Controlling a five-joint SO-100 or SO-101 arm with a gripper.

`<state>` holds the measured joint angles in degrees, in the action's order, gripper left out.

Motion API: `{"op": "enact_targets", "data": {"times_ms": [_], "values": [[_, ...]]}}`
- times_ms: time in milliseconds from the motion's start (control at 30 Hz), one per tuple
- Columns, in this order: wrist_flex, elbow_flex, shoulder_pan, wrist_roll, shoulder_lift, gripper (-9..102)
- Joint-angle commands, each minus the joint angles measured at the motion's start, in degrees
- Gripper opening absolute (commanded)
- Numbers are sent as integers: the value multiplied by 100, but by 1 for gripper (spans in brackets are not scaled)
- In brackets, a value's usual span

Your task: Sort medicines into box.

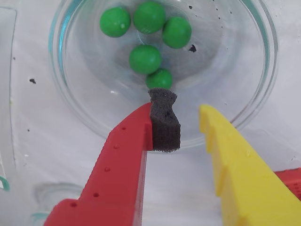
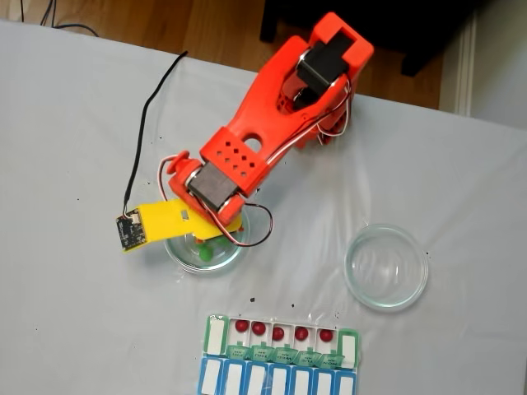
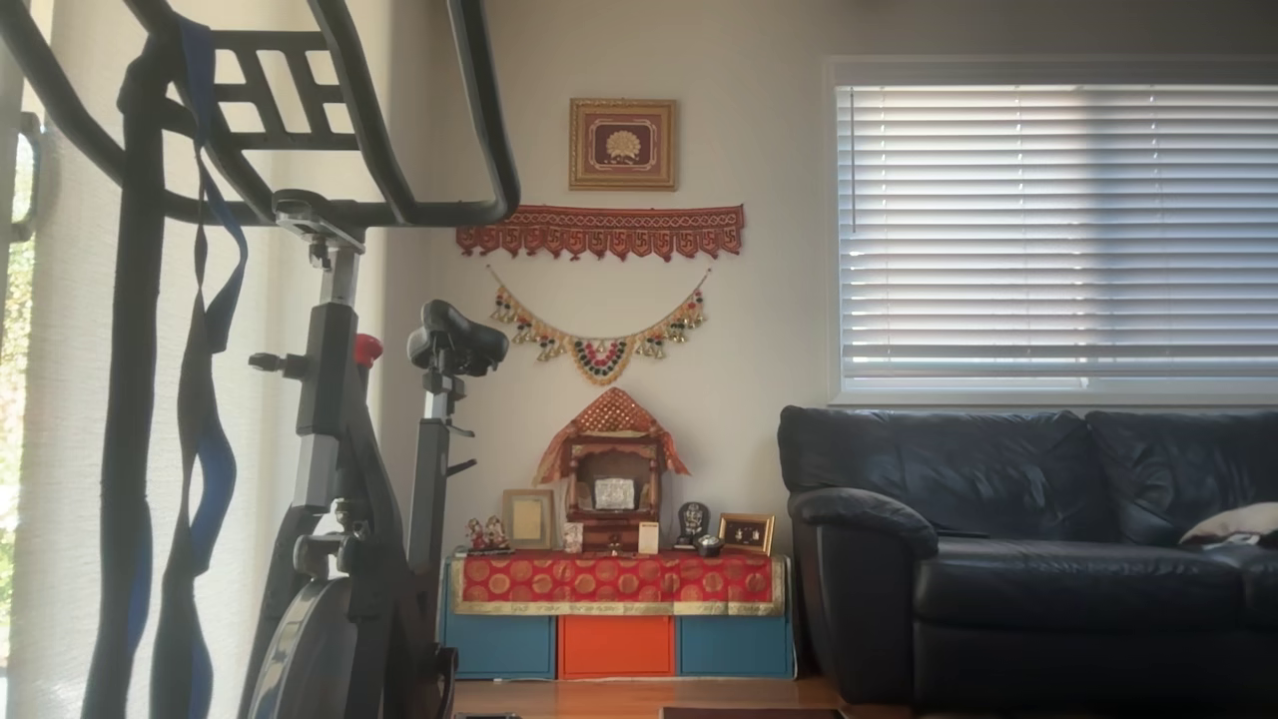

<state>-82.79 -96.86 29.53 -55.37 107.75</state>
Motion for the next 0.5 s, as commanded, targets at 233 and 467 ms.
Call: {"op": "enact_targets", "data": {"times_ms": [233,467], "values": [[580,-316,-97,141,396,9],[835,-598,-167,360,589,15]]}}
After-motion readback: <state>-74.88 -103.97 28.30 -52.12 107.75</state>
